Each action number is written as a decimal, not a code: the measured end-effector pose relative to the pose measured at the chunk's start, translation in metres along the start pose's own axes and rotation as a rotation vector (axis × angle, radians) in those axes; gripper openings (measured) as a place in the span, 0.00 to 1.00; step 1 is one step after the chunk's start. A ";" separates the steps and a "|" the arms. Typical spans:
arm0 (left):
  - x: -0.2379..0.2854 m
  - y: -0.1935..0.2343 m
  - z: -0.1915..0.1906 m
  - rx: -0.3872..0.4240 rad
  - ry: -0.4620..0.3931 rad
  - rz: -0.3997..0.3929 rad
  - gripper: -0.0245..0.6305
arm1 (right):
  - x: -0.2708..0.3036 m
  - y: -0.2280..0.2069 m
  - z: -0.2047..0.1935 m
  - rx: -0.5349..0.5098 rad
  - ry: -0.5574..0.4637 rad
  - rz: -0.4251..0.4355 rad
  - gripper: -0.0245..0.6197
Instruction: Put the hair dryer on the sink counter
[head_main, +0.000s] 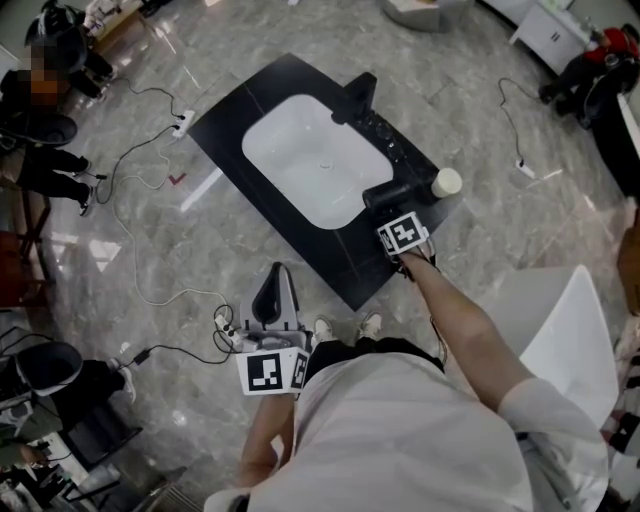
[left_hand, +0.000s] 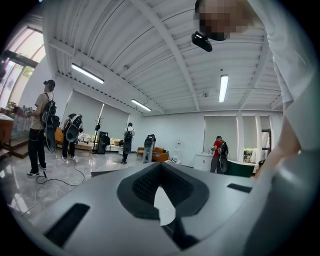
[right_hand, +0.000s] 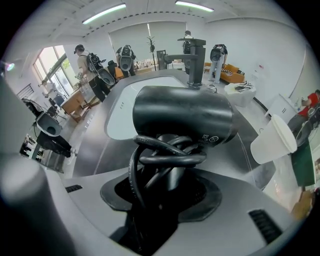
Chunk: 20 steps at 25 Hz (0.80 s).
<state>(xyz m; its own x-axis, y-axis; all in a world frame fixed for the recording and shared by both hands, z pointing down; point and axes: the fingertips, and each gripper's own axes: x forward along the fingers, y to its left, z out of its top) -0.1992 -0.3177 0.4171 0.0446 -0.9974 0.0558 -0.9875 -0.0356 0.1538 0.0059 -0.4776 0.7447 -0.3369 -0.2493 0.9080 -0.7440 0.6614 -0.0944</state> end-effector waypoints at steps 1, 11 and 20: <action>-0.002 0.000 0.000 0.000 0.000 0.001 0.04 | 0.000 0.000 0.000 0.003 0.000 -0.001 0.37; -0.018 0.006 0.000 0.004 0.003 0.013 0.04 | 0.001 0.001 0.003 -0.009 0.013 0.001 0.38; -0.030 0.009 -0.001 0.005 0.006 0.020 0.04 | 0.001 0.001 -0.001 0.031 0.029 -0.020 0.44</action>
<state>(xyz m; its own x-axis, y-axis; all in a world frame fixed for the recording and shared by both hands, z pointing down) -0.2092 -0.2880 0.4182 0.0254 -0.9976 0.0649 -0.9890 -0.0156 0.1473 0.0052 -0.4763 0.7461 -0.3054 -0.2408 0.9213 -0.7679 0.6344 -0.0887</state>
